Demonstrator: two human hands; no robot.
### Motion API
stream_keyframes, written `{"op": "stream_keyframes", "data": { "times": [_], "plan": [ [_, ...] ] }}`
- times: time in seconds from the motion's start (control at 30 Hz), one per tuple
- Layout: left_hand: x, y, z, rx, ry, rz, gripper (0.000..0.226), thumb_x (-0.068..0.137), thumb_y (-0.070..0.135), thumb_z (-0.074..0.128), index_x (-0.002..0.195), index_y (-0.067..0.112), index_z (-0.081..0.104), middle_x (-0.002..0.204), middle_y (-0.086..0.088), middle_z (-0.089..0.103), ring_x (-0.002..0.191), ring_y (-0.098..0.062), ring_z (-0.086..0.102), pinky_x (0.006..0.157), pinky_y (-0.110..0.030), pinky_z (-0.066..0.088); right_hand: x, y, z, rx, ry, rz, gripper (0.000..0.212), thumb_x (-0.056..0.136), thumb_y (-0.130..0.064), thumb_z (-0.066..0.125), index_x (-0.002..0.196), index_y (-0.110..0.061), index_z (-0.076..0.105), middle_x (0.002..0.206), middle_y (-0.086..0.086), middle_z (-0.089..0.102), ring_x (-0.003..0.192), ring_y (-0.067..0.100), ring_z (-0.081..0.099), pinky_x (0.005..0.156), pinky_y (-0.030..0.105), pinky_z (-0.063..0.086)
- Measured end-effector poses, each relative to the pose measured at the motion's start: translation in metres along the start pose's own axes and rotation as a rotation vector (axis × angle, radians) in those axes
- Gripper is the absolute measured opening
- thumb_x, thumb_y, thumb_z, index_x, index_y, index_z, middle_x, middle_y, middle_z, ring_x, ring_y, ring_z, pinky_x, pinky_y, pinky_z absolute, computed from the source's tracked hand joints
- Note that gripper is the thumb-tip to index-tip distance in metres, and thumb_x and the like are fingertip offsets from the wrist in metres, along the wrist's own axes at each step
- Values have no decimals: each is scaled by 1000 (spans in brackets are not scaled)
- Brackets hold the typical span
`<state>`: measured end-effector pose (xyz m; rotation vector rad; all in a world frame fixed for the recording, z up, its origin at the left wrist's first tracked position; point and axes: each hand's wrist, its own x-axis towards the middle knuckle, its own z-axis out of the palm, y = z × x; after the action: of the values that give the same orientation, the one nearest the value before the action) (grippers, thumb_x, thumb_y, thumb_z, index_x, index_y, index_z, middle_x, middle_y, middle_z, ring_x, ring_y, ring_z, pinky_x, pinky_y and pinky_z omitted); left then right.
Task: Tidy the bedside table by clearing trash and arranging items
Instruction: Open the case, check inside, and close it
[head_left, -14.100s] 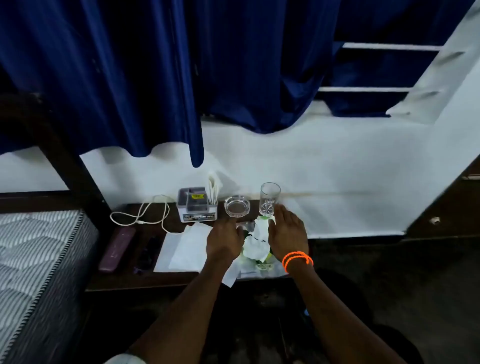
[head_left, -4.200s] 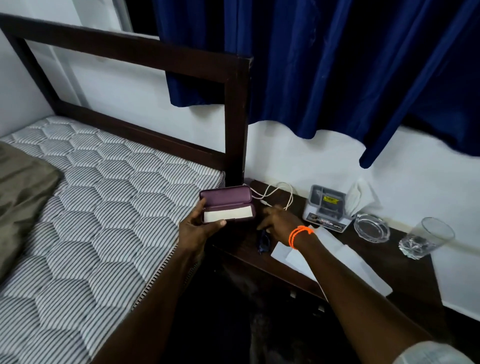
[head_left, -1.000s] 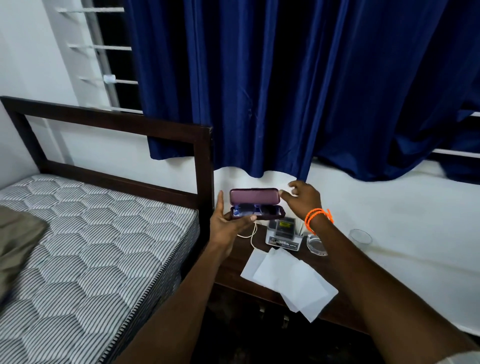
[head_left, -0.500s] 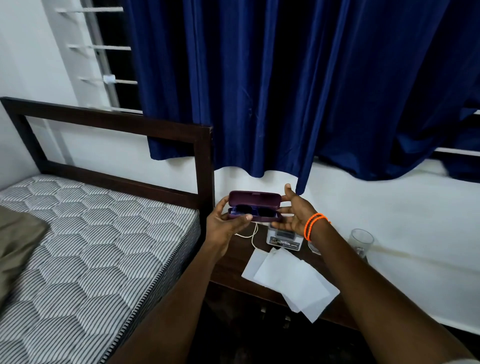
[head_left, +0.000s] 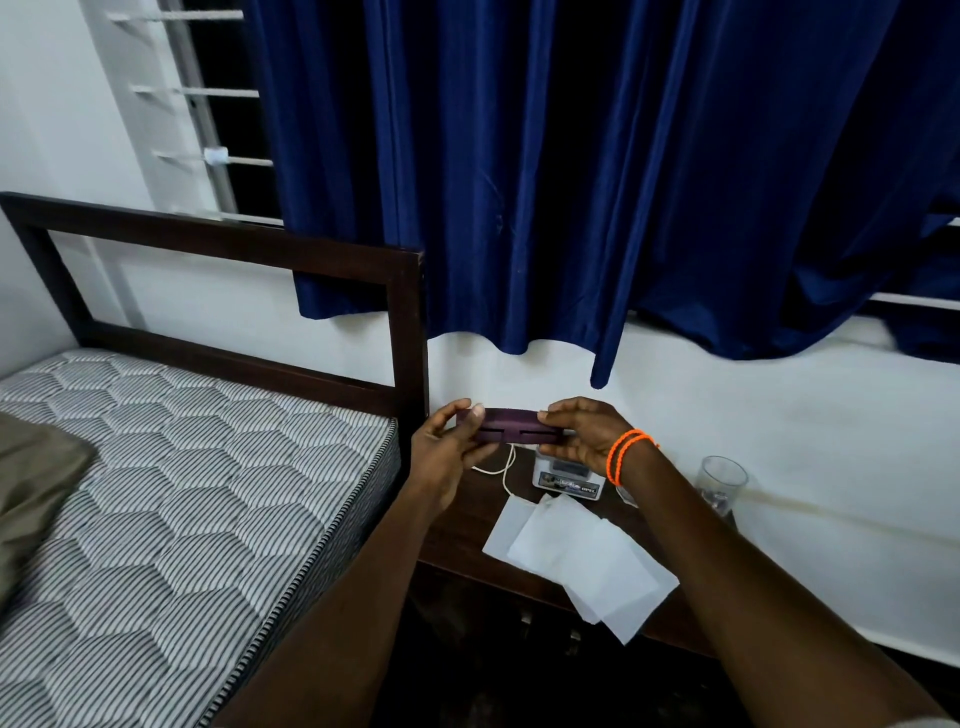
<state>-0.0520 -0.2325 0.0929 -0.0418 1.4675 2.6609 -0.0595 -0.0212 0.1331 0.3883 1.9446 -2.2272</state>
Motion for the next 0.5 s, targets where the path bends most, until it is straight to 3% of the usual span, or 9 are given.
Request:
{"op": "stream_keyframes", "data": {
  "times": [0.13, 0.33, 0.5],
  "plan": [
    [3, 0, 2, 18, 21, -32, 34, 86, 1, 77, 116, 6, 63, 112, -19, 71, 95, -32, 76, 95, -57, 57, 2, 1, 2, 36, 38, 4, 35, 75, -2, 83, 100, -8, 58, 101, 20, 68, 93, 38, 71, 86, 55, 58],
    [8, 2, 1, 28, 44, -40, 40, 83, -4, 77, 119, 5, 60, 121, -25, 67, 93, -32, 77, 90, -55, 60, 4, 9, 12, 130, 94, 36, 42, 74, -5, 84, 108, -3, 59, 102, 24, 71, 85, 37, 73, 62, 37, 60],
    [8, 3, -4, 33, 60, -37, 37, 83, -6, 76, 115, 4, 61, 115, -22, 67, 92, -34, 76, 85, -55, 61, 7, 13, 17, 148, 96, 27, 43, 73, -3, 85, 108, 0, 61, 106, 26, 71, 92, 40, 73, 69, 43, 61]
  ]
}}
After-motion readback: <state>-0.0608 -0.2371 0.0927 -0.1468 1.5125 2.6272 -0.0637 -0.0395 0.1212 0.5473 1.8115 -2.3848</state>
